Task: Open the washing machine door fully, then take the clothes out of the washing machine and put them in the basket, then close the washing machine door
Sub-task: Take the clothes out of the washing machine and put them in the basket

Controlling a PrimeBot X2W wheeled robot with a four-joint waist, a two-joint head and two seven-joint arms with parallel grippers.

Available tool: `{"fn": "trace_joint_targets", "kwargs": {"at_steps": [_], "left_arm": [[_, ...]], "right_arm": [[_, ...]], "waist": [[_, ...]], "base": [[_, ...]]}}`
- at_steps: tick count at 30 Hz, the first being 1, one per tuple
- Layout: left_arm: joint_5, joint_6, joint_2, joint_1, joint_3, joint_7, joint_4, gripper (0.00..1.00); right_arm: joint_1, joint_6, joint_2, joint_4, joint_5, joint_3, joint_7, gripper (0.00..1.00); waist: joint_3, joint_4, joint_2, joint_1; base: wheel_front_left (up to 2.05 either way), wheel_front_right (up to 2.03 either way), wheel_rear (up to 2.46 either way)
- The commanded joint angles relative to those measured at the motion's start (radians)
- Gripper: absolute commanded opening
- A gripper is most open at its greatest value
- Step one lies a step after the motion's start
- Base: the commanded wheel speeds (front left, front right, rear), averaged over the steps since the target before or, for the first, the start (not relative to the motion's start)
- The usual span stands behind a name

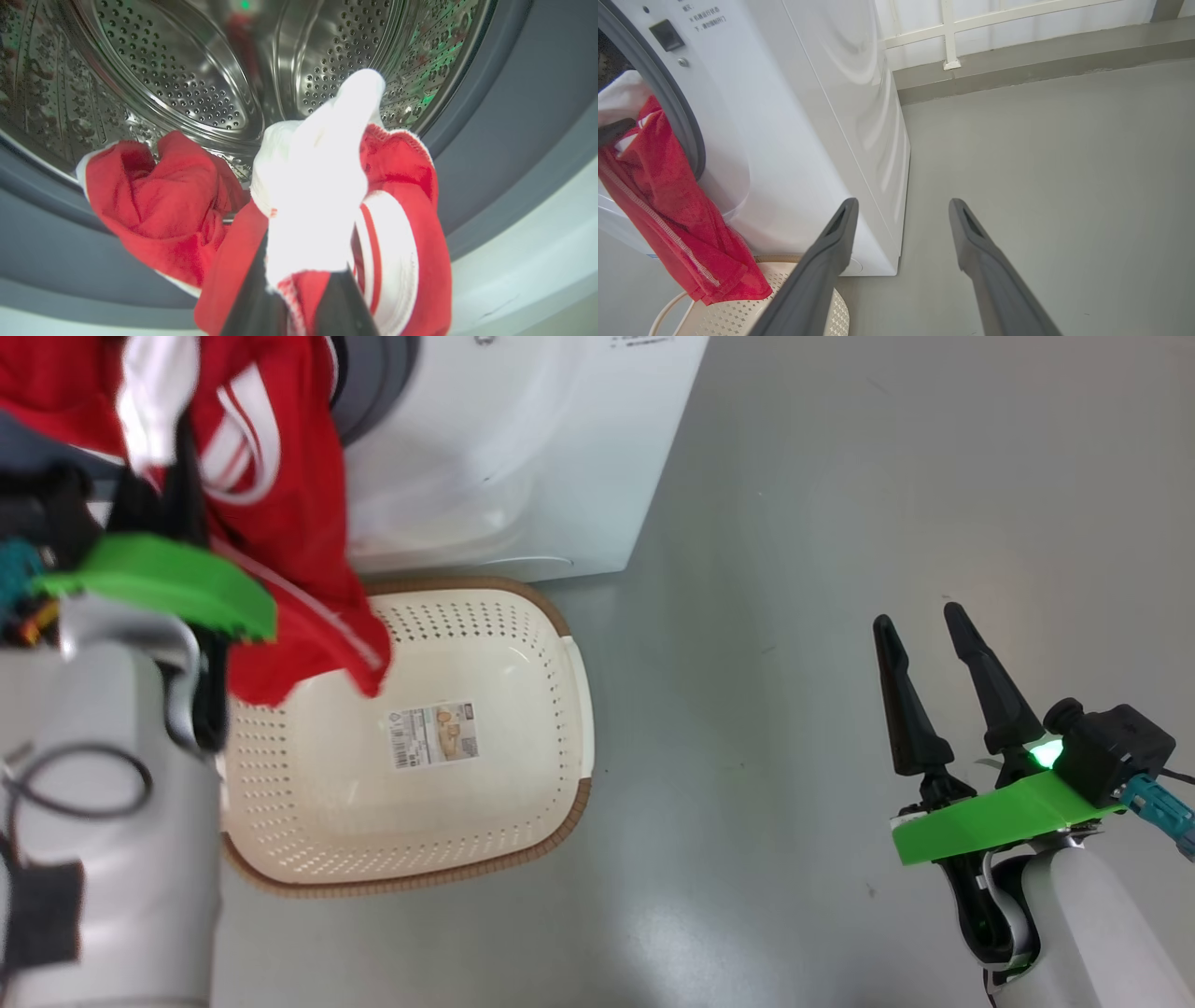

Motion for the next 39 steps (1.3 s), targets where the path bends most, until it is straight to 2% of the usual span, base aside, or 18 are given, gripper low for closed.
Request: {"fn": "trace_joint_targets", "kwargs": {"at_steps": [1, 7, 13, 17, 27, 39], "left_arm": [[-0.004, -0.003, 0.020, 0.076, 0.035, -0.009, -0.085, 0.00], [0.003, -0.009, -0.030, 0.266, 0.049, -0.009, -0.259, 0.00], [0.002, -0.011, -0.047, 0.372, 0.021, -0.009, -0.313, 0.00], [-0.030, -0.012, -0.052, 0.427, 0.001, -0.009, -0.301, 0.00], [-0.114, -0.002, -0.054, 0.420, -0.068, -0.009, -0.109, 0.00], [-0.039, 0.000, -0.049, 0.276, -0.092, -0.009, 0.195, 0.00]], "right_arm": [[0.017, 0.007, -0.009, -0.023, -0.014, 0.014, -0.006, 1.00], [0.026, 0.007, -0.015, -0.023, -0.015, 0.013, -0.006, 1.00], [0.028, 0.007, -0.020, -0.023, -0.014, 0.010, -0.006, 1.00], [0.025, 0.007, -0.021, -0.023, -0.014, 0.010, -0.006, 1.00], [-0.001, 0.007, -0.017, -0.029, -0.009, 0.018, -0.006, 1.00], [-0.029, 0.007, -0.001, -0.033, -0.005, 0.031, -0.006, 1.00]], "waist": [[-0.011, 0.015, 0.0000, -0.0001], [-0.022, 0.036, 0.0000, -0.0001], [-0.024, 0.044, 0.0000, -0.0001], [-0.020, 0.045, 0.0000, -0.0001], [0.028, 0.020, 0.0000, -0.0001], [0.110, -0.026, 0.0000, -0.0001]], "base": [[0.00, 0.00, 0.00], [0.00, 0.00, 0.00], [0.00, 0.00, 0.00], [0.00, 0.00, 0.00], [0.00, 0.00, 0.00], [0.00, 0.00, 0.00]]}}
